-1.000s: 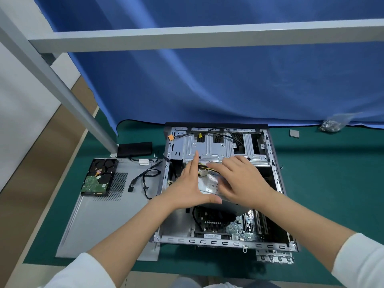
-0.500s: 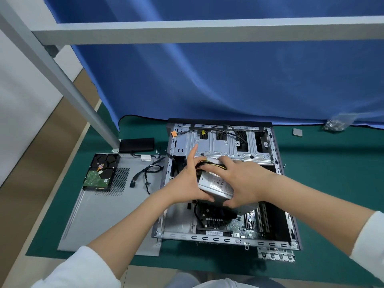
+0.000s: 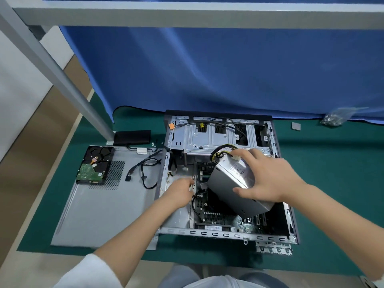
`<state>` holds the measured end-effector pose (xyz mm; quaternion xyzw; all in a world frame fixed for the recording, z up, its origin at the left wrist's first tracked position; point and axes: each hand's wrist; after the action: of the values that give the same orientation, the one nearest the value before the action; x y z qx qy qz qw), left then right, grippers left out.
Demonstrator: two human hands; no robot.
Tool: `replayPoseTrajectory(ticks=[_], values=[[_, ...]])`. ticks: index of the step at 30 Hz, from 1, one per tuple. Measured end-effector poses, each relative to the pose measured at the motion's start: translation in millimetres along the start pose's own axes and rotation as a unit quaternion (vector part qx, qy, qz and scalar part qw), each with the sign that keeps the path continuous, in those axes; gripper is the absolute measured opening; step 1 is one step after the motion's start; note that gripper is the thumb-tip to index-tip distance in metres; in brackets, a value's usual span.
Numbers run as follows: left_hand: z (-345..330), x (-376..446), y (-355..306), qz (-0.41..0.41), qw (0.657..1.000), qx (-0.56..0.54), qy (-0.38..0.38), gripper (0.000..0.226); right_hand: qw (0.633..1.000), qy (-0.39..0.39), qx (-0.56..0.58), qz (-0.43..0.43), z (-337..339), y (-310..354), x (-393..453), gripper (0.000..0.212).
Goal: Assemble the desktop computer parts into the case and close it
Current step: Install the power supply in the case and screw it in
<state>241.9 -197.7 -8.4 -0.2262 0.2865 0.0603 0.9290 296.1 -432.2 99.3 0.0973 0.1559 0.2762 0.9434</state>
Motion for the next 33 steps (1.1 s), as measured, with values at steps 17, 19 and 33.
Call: replayPoseTrajectory(ticks=[17, 19, 33], values=[[-34, 12, -4, 0.082, 0.99, -0.118, 0.004, 0.01, 0.996, -0.026, 0.047, -0.073, 4, -17, -26, 0.084], [-32, 4, -5, 0.043, 0.994, -0.094, -0.015, 0.007, 0.996, -0.025, 0.049, -0.075, 6, -18, -27, 0.084], [-21, -2, -51, -0.214, 0.96, 0.177, 0.036, 0.022, 0.997, -0.052, 0.028, -0.054, 36, -13, -31, 0.087]])
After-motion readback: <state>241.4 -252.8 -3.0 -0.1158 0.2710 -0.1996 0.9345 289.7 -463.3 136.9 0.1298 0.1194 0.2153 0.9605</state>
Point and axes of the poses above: each hand's wrist, its own x-axis towards the middle knuckle, its own z-axis out of the back of the hand, y = z × x, and after that the axes turned 10 degrees about x, right-handed
